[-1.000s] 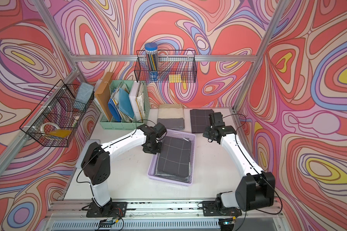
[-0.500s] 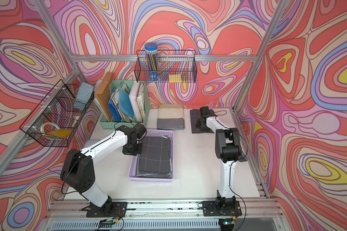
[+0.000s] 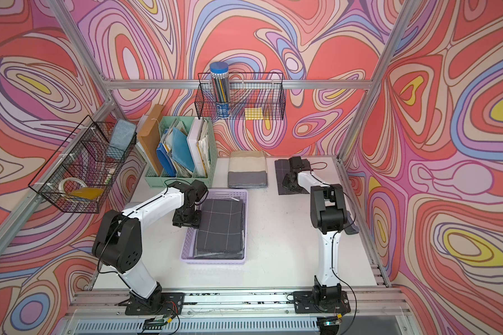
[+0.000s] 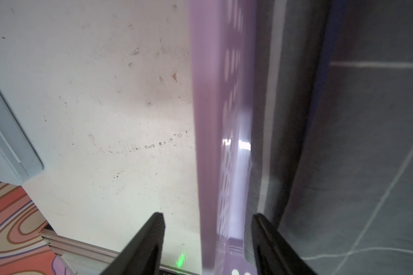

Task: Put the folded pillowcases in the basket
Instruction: Move the pillowcase to the center of the board.

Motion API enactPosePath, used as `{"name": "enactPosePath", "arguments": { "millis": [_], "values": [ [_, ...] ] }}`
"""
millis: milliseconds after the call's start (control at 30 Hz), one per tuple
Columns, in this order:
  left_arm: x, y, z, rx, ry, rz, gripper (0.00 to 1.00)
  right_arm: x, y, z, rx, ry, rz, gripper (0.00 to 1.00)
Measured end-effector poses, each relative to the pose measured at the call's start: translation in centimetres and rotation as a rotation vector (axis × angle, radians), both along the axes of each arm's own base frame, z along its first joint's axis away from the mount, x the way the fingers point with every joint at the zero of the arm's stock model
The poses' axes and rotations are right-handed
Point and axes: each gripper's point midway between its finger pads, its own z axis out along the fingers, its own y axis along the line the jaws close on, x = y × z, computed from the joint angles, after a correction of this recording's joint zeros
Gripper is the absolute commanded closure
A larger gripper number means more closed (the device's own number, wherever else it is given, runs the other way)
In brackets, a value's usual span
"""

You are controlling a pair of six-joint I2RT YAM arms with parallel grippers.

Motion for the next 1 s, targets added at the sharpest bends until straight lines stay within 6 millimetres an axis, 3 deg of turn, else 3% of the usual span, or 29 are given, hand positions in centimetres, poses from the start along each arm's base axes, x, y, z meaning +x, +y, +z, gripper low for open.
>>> {"name": "enactPosePath", "arguments": {
  "millis": [167, 267, 433, 533, 700, 767, 833, 933, 1000],
  "values": [
    [0.3, 0.3, 1.7, 0.006, -0.044, -0.004, 0.21, -3.1, 0.1, -0.1, 0.035, -0.005, -0.026, 1.00],
    [1.8, 0.2, 5.4, -0.005, -0.142, -0.014, 0.19, -6.8, 0.3, -0.1, 0.082, 0.007, -0.052, 1.00],
    [4.8, -2.0, 12.6, -0.114, -0.344, -0.027, 0.19, -13.9, 0.9, -0.1, 0.168, 0.041, -0.102, 1.00],
    [4.7, -5.1, 14.6, -0.175, -0.383, -0.082, 0.20, -18.5, 1.7, 0.0, 0.232, 0.072, -0.130, 1.00],
    [1.7, -12.5, 14.4, -0.288, -0.340, -0.218, 0.22, -23.6, 5.9, 1.1, 0.325, 0.122, -0.048, 1.00],
    [0.6, -15.2, 14.1, -0.340, -0.322, -0.249, 0.24, -23.7, 6.2, 2.6, 0.313, 0.105, -0.029, 1.00],
    [-0.4, -17.6, 13.9, -0.404, -0.314, -0.267, 0.25, -22.7, 5.1, 5.0, 0.264, 0.044, -0.046, 1.00],
    [-1.3, -20.9, 13.4, -0.481, -0.294, -0.285, 0.26, -19.2, 2.2, 8.7, 0.207, -0.065, -0.114, 1.00],
    [-1.6, -22.9, 12.5, -0.509, -0.274, -0.296, 0.27, -16.6, -0.4, 9.4, 0.169, -0.085, -0.169, 1.00]
  ]
}}
